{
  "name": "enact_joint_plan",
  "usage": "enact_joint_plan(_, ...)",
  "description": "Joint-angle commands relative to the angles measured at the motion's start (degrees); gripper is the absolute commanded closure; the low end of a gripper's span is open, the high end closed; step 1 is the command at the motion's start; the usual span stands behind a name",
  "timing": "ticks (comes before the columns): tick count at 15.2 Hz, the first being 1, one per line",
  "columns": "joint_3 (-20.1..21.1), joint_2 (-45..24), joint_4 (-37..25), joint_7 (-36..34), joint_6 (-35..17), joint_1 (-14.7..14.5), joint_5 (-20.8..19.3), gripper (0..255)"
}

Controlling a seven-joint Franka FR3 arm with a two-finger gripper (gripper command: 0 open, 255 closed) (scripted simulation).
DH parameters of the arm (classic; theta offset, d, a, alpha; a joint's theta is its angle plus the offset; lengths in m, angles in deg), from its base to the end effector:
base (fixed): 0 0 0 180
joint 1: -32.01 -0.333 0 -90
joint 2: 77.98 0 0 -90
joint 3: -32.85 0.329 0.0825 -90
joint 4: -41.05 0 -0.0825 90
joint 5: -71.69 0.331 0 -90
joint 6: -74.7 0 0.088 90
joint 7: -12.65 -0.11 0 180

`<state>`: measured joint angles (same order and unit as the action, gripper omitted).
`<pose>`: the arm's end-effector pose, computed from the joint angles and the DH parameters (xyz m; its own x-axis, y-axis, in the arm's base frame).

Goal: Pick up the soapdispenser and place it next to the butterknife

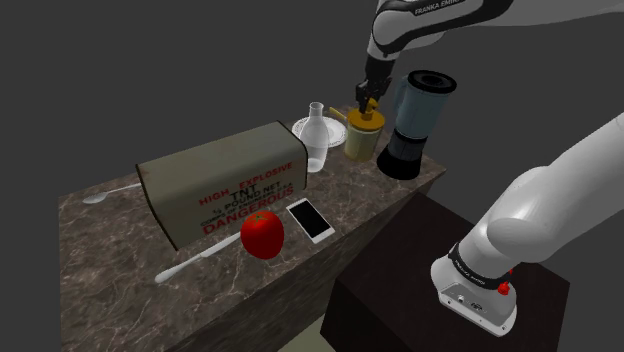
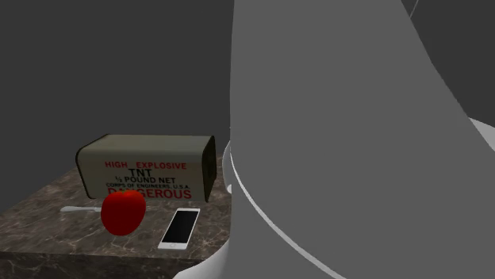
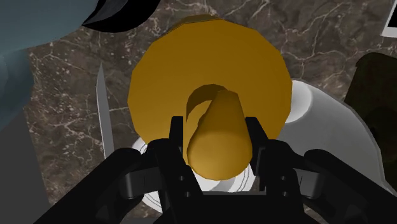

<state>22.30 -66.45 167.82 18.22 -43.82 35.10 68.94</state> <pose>0.4302 -0.1117 0.4989 0.9919 -0.1157 0.0533 -0.1165 -0.9931 0.0120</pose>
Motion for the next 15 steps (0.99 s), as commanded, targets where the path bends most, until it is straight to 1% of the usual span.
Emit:
enact_joint_plan(1,0.1,0.4,-1.2,-0.1,1.6,0.0,0.0,255)
enact_joint_plan(15,0.4,1.9,-10.6,-0.1,12.4,-0.2,0.0,255)
